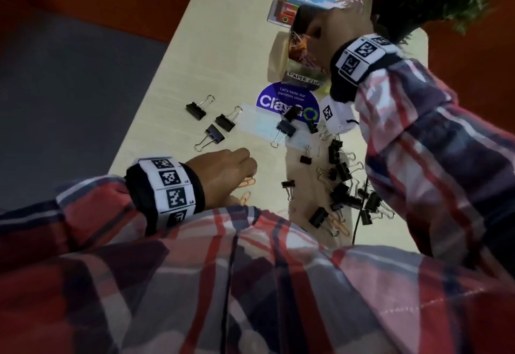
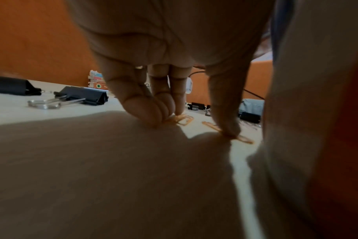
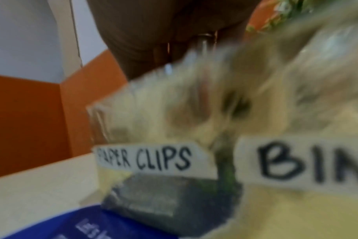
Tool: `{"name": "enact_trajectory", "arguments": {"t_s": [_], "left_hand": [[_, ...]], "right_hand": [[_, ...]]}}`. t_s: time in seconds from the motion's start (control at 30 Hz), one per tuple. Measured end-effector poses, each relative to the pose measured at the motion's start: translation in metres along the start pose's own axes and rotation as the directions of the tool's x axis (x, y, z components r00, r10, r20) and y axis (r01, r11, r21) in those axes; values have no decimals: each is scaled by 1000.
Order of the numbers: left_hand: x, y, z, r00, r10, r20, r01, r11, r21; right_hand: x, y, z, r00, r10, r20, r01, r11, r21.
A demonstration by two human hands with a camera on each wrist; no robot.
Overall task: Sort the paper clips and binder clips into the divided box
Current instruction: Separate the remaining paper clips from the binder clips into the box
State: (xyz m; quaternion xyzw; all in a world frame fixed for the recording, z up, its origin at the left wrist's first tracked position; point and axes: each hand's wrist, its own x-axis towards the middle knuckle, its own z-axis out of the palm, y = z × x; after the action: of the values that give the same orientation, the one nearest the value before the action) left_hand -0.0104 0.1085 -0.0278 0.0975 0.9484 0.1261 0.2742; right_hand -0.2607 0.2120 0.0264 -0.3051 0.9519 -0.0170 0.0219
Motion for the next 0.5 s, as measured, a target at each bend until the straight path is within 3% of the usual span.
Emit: {"name": "enact_trajectory", "arguments": {"t_s": [0.1, 0.17, 0.3, 0.4, 0.5], "left_hand": [[1, 1, 1, 998, -35, -61, 32, 998, -46], [0, 3, 1, 994, -68, -86, 64, 997, -53], [-1, 9, 4, 986, -104, -130, 97, 993, -60], [-1, 16, 10, 976, -73, -204, 63, 997, -55], [-2, 27, 16, 971, -39, -235, 30, 999, -39]], "right_hand": [[-37, 8, -7, 990, 40, -134, -29, 996, 82], [-76, 15, -8, 991, 24, -128, -13, 996, 89], [-167, 26, 2, 993, -28, 119, 19, 997, 80], [-220, 27, 15, 935, -38, 352, 33, 999, 20], [-252, 24, 32, 902, -32, 430, 52, 998, -34]]}}
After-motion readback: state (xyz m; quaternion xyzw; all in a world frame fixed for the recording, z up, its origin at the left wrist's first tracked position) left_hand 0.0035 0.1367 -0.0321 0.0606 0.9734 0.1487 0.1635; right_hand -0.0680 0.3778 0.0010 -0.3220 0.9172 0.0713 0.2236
